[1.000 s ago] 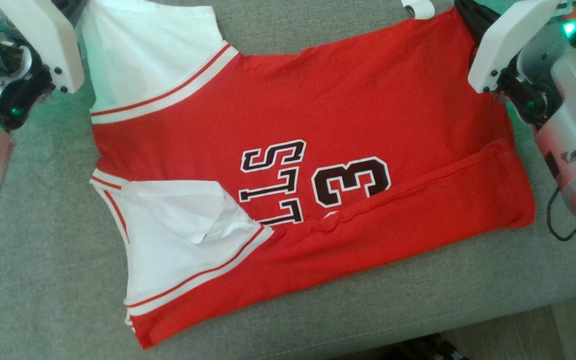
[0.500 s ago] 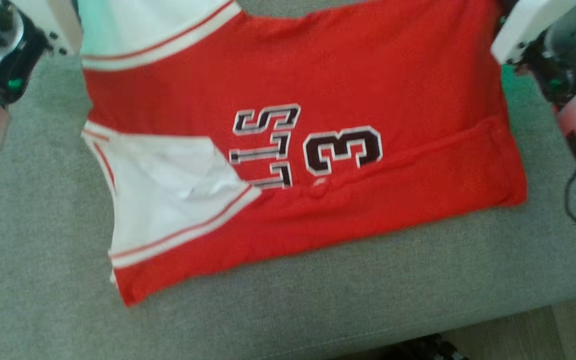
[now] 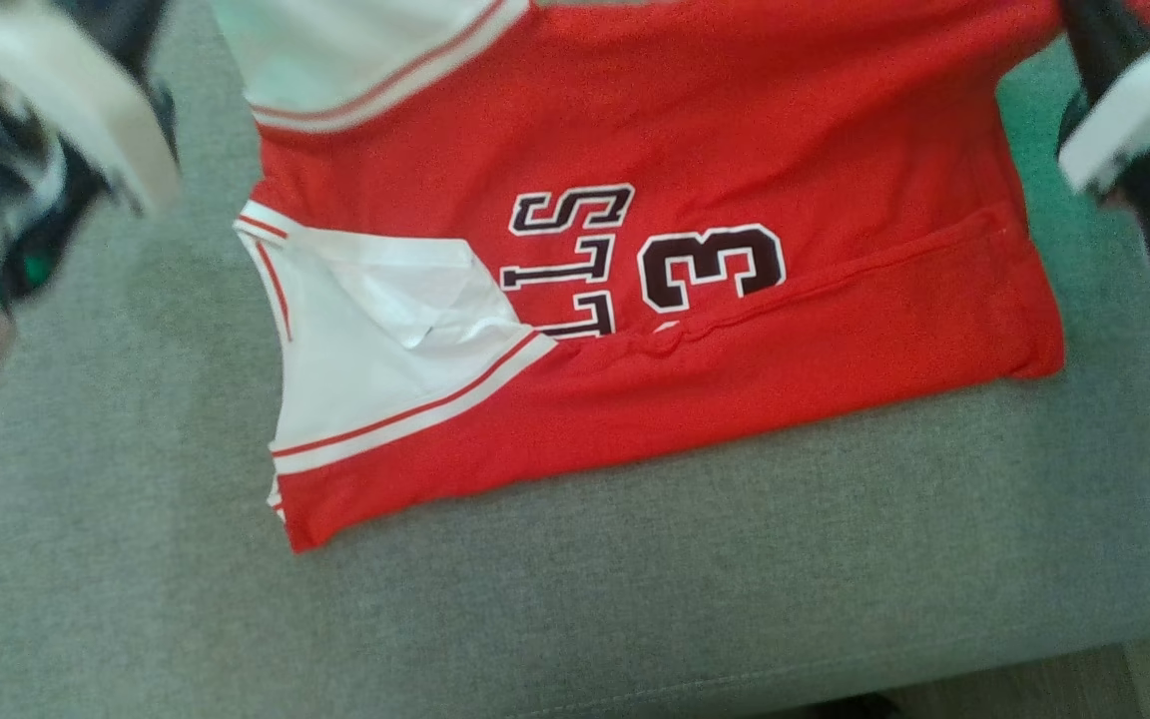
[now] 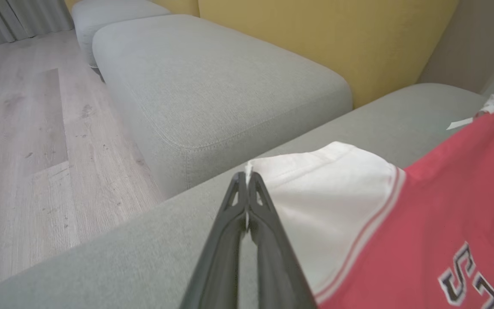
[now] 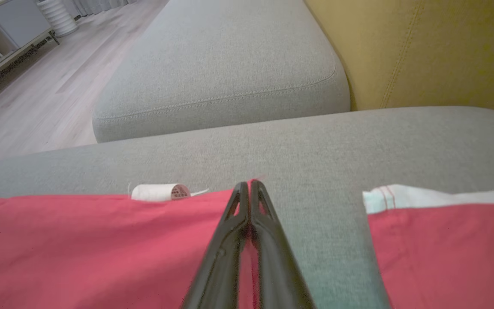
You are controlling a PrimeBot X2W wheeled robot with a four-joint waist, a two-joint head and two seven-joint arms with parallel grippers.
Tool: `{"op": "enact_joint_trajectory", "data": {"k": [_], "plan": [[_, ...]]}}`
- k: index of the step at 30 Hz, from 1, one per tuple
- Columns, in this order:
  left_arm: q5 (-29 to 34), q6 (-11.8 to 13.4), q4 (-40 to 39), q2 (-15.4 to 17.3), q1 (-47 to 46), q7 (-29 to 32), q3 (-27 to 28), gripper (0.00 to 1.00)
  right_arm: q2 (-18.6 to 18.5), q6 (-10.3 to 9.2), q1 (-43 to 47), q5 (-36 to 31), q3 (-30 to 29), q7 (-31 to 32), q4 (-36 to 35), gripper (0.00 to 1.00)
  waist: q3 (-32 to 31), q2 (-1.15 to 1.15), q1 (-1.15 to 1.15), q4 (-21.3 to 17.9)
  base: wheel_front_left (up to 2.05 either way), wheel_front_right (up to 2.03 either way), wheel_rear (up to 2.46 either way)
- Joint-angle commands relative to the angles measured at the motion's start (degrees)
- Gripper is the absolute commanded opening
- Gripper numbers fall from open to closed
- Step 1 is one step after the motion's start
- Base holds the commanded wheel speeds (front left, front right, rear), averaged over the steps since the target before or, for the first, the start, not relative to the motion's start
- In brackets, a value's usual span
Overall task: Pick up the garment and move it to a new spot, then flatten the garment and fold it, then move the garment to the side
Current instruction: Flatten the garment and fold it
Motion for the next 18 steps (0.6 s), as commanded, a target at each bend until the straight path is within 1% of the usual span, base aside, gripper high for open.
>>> {"op": "enact_joint_trajectory", "data": {"k": [1,5,7,13,18], "plan": [[-0.21,0.1,-2.19,3.57,-0.12,-1.03,1.82,0.0,-1.64,-0.05,1.61,0.42,0.24,-0.91,-1.84,0.0,-1.28,0.0,0.01,0.54,0.0,0.0,0.0],[-0.2,0.4,-6.79,5.96,5.8,-2.96,0.36,0.0,-2.71,-0.05,5.88,0.81,0.52,-1.56,-3.45,0.0,-3.52,0.0,0.01,1.35,0.0,0.0,0.0],[-0.1,1.33,-9.57,7.07,8.92,-3.41,-0.41,0.0,-3.36,-0.05,8.04,0.76,0.65,-1.63,-4.16,0.0,-4.45,0.0,0.01,1.92,0.0,0.0,0.0],[-0.09,5.75,-18.07,10.5,17.78,-4.4,-2.19,0.0,-5.57,-0.05,14.45,0.97,-0.06,-1.18,-6.08,0.0,-6.77,0.0,0.01,3.27,0.0,0.0,0.0],[-0.69,9.92,-25.09,12.32,23.93,-5.1,-3.12,0.0,-7.22,-0.05,19.95,1.31,-2.02,-1.32,-7.77,0.0,-7.9,0.0,0.01,4.19,0.0,0.0,0.0]]}}
